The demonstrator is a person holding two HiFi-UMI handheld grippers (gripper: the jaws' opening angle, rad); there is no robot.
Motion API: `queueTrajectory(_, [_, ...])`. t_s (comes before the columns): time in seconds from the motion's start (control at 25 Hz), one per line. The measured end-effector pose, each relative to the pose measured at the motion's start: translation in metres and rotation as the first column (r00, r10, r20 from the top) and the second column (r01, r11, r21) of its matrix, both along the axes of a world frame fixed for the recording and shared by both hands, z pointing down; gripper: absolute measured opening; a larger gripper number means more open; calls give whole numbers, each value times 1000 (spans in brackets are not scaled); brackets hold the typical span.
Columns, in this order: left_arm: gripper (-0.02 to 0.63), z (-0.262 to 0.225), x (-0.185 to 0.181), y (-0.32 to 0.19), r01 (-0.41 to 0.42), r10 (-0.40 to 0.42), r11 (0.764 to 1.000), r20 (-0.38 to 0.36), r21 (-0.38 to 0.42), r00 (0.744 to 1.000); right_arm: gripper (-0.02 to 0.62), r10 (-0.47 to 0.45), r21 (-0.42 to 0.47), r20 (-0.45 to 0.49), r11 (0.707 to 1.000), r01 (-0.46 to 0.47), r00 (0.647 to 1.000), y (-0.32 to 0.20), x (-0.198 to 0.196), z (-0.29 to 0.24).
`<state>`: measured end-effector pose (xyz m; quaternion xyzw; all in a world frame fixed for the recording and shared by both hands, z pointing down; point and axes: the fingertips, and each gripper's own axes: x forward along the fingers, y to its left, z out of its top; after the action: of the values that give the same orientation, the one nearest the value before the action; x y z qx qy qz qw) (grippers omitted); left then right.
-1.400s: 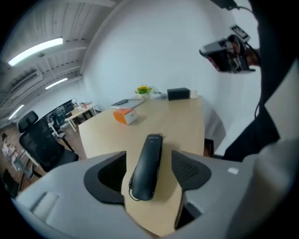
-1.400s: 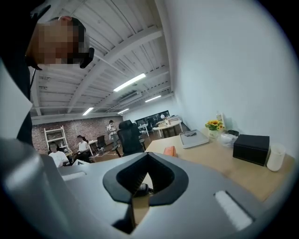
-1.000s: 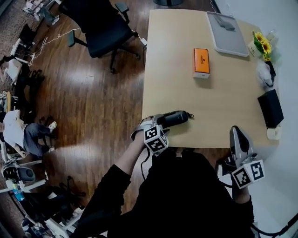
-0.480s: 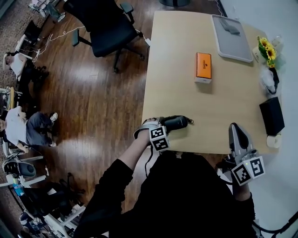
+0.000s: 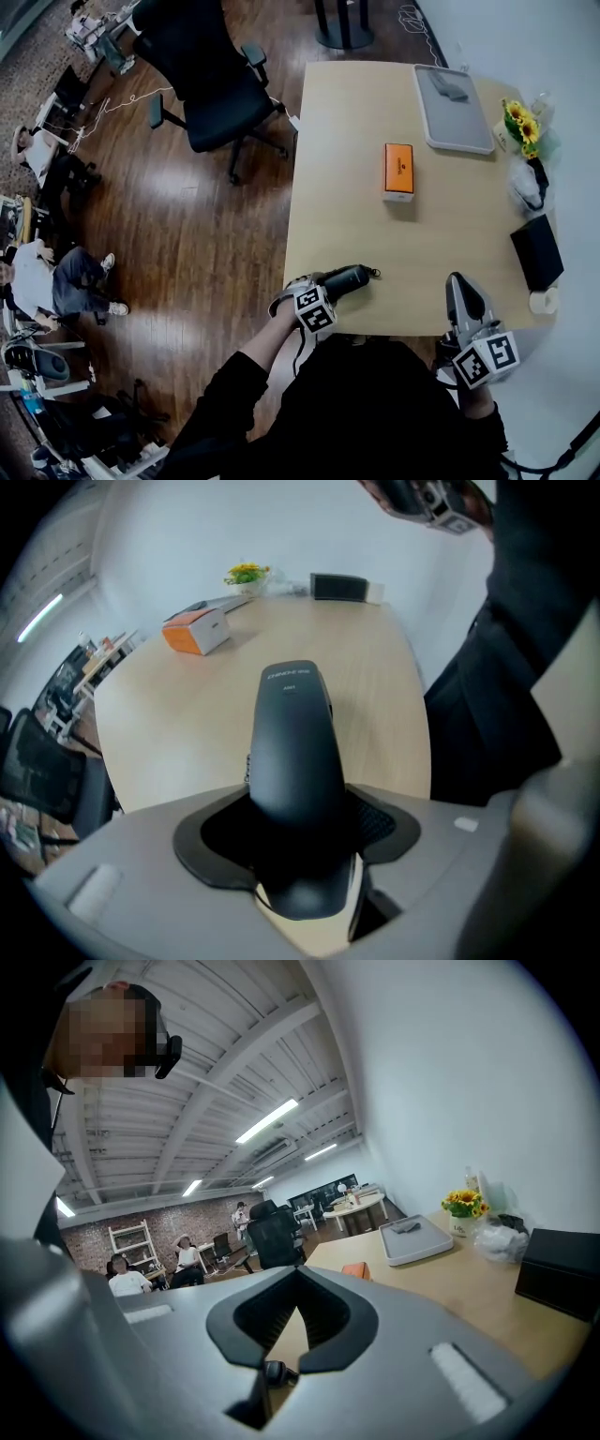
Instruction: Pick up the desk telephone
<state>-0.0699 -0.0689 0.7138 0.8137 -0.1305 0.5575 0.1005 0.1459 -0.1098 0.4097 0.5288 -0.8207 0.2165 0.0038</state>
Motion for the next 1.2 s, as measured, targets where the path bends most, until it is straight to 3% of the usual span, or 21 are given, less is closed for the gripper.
queueTrajectory(0.2, [261,-28,7,1,192,-197,980,-144,-51,970,1,15,18,16,1000,-15,1000,2,4,-5])
queueTrajectory(0.36, [262,-93,15,-9,300,-275,953,-284,47,919,0,16,32,23,999,-17,1000,4,5,-8])
queueTrajectory(0.48, [262,-156,18,-24,352,-265,915,-362,199,894,0,11,45,25,999,-12,1000,3,5,-11])
queueTrajectory(0.6, [261,-216,18,-36,391,-227,856,-432,339,873,0,7,49,27,999,-8,1000,4,3,-12])
queueTrajectory(0.72, [261,-264,16,-40,451,-215,799,-511,398,832,0,-2,48,27,999,1,1000,6,0,-12])
queueTrajectory(0.8, [262,-285,15,-41,489,-218,774,-556,401,802,0,-7,53,26,999,6,1000,7,-2,-14])
queueTrajectory(0.92, [261,-302,16,-38,520,-218,757,-598,395,771,0,-8,61,24,998,7,1000,8,-3,-17])
queueTrajectory(1.04, [261,-310,19,-37,527,-202,745,-615,409,762,0,-3,60,25,998,2,1000,9,-1,-17])
queueTrajectory(1.2, [262,-310,21,-34,528,-203,746,-616,406,761,0,1,56,26,998,-2,1000,10,1,-17])
